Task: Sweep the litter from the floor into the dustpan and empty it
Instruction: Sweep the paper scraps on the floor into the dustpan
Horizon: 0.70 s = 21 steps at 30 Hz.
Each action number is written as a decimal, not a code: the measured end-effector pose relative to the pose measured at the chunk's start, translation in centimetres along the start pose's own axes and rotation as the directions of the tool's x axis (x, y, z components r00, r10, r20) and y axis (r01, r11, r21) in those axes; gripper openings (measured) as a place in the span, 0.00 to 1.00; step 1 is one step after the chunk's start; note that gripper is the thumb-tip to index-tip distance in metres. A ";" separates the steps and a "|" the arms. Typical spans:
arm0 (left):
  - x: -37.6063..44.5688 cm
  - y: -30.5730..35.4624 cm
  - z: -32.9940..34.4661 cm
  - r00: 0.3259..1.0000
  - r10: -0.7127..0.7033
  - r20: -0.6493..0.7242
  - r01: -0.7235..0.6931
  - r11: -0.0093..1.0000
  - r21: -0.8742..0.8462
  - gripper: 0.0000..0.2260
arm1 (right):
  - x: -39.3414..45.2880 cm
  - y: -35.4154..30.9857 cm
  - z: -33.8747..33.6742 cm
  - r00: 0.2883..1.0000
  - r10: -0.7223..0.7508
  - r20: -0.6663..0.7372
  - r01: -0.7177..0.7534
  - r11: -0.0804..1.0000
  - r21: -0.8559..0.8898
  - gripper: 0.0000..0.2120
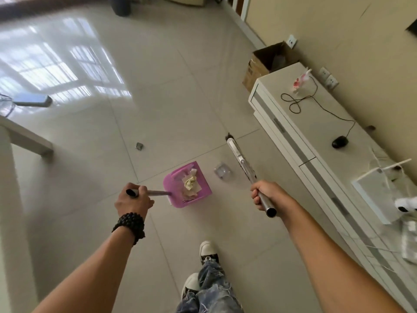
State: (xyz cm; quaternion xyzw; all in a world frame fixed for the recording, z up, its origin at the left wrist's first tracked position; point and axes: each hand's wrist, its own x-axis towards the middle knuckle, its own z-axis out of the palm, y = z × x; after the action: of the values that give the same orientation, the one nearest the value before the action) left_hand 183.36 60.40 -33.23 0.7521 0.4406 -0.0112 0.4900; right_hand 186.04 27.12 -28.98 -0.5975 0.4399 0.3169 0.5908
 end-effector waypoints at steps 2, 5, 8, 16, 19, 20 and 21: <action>1.0 0.3 0.3 1.000 -0.004 -0.028 0.005 1.000 0.010 0.05 | 2.2 -1.5 -0.1 1.000 0.013 0.001 -0.013 1.000 -0.023 0.11; 2.5 -0.3 0.3 0.996 -0.024 -0.085 0.024 1.000 -0.002 0.05 | 4.9 -2.9 0.6 0.998 0.065 0.010 -0.064 0.995 -0.079 0.11; 4.0 -1.4 -0.7 0.987 -0.063 -0.146 0.060 0.998 -0.022 0.05 | 6.8 -2.9 2.6 0.991 0.129 0.041 -0.125 0.988 -0.095 0.12; 7.8 -3.6 -5.3 0.952 -0.180 -0.248 0.160 0.982 -0.098 0.05 | 5.9 -0.5 11.6 0.970 0.214 0.117 -0.195 0.969 -0.151 0.12; 10.0 -2.9 -7.3 0.949 -0.158 -0.272 0.154 0.987 -0.036 0.06 | 4.8 0.5 15.0 0.968 0.219 0.123 -0.198 0.966 -0.164 0.11; 10.6 -2.8 -7.4 0.952 -0.141 -0.273 0.146 0.989 -0.001 0.07 | 4.7 0.6 15.4 0.969 0.216 0.120 -0.196 0.967 -0.163 0.11; 11.3 -2.7 -7.9 0.955 -0.131 -0.265 0.146 0.988 0.038 0.07 | 4.5 1.0 16.2 0.970 0.213 0.113 -0.194 0.968 -0.161 0.12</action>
State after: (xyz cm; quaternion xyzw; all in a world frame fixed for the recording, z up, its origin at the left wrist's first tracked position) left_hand 185.20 74.06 -36.13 0.7278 0.5526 0.0411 0.4040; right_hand 189.30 42.48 -35.12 -0.5695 0.4348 0.4461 0.5362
